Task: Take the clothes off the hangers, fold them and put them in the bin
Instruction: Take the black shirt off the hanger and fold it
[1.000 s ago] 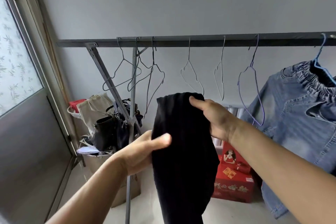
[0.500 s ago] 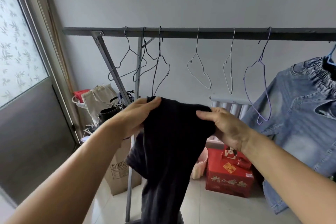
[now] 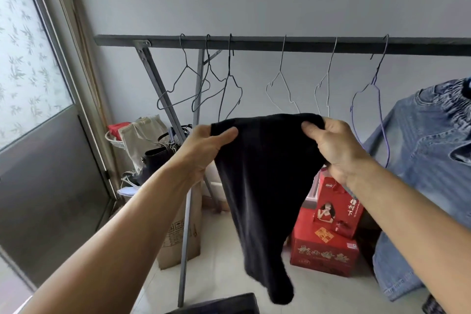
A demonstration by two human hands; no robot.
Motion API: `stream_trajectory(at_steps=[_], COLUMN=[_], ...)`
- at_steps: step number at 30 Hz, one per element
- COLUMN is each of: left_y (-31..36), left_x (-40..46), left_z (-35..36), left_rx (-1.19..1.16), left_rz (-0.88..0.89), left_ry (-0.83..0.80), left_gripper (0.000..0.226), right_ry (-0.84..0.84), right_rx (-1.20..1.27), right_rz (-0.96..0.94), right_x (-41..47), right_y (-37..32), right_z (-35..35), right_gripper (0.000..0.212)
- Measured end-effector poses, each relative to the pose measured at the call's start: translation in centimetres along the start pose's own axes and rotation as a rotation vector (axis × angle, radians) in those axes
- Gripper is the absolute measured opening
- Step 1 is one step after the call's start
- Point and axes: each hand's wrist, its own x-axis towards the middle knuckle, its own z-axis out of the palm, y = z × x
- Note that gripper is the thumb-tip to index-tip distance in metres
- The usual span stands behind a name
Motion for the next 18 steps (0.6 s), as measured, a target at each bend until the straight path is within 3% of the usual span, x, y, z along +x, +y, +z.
stream_trajectory(at_steps=[6, 9, 14, 18], left_y=[0.5, 0.8, 1.3, 1.5], left_x=[0.2, 0.2, -0.1, 0.2], left_z=[0.6, 0.3, 1.0, 1.3], left_rx=[0.07, 0.06, -0.058, -0.199], left_rz=[0.225, 0.331, 0.359, 0.284], left_ry=[0.201, 0.128, 0.113, 0.04], left_gripper=[0.015, 0.012, 0.028, 0.022], right_ry=[0.028, -0.005, -0.036, -0.109], right_rx=[0.093, 0.151, 0.269, 0.386], right_rz=[0.096, 0.108, 0.032, 0.067], right_x=[0.4, 0.4, 0.5, 0.5], right_y=[-0.5, -0.8, -1.5, -1.8], right_z=[-1.0, -1.2, -1.4, -1.4], right_gripper=[0.012, 0.014, 0.016, 0.036])
